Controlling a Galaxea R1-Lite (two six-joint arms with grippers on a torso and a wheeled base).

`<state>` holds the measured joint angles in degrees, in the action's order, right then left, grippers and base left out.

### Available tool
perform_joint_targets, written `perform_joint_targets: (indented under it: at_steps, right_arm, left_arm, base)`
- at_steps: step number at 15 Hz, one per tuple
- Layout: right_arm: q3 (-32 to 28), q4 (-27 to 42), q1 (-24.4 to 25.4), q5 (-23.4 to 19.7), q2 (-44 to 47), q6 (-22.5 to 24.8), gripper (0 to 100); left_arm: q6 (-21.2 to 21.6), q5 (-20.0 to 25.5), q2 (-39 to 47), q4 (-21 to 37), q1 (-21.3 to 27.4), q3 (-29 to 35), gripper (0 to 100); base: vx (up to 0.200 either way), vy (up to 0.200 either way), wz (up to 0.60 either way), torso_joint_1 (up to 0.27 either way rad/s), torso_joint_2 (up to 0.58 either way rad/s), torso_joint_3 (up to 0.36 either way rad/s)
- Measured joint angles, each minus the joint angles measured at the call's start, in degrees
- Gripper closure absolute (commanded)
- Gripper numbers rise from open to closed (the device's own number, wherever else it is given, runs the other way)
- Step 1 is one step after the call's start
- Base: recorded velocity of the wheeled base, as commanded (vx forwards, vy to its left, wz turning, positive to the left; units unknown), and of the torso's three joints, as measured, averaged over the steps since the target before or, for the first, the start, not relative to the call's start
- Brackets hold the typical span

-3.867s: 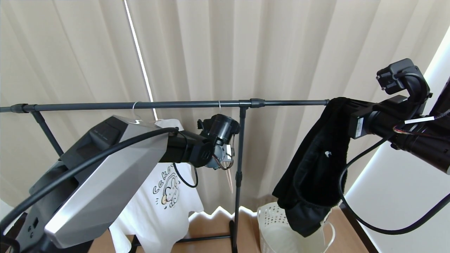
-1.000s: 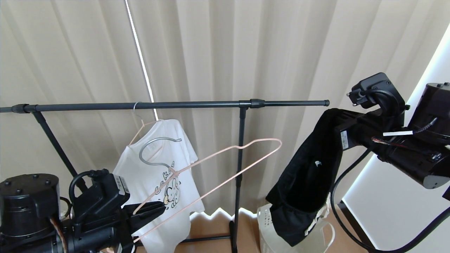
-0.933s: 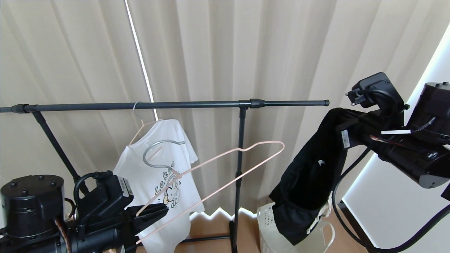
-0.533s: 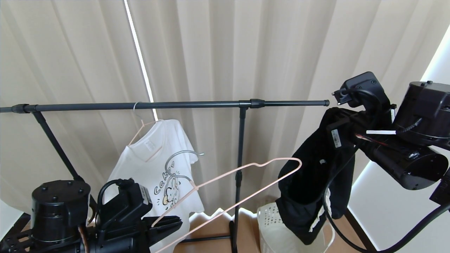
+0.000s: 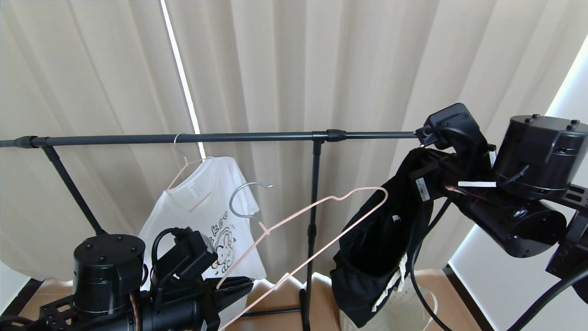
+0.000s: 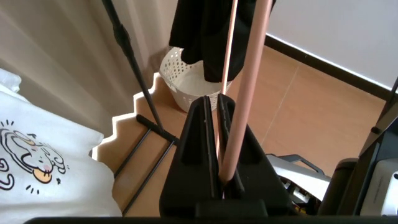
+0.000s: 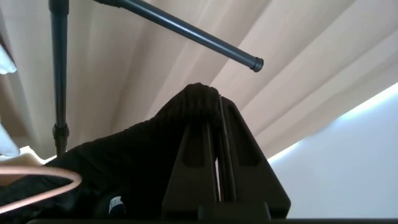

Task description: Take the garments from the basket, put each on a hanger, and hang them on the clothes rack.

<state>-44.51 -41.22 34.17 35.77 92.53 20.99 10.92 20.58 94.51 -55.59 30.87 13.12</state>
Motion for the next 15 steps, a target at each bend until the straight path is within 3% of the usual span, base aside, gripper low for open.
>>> perform_joint_targets:
  at_steps: [5, 15]
  right_arm:
    - [0.44, -0.99, 5.57, 2.08, 1.73, -0.22, 100]
    - [1.49, -2.71, 11.85, 2.93, 3.45, -0.26, 100]
  left_arm:
    - [-1.76, -2.13, 0.9, -2.63, 1.85, 0.0, 100]
    - [-1.82, -6.22, 4.16, -6.11, 3.3, -0.59, 100]
  base:
    - [0.0, 0.0, 0.0, 0.0, 0.0, 0.0]
    - [0.0, 0.0, 0.0, 0.0, 0.0, 0.0]
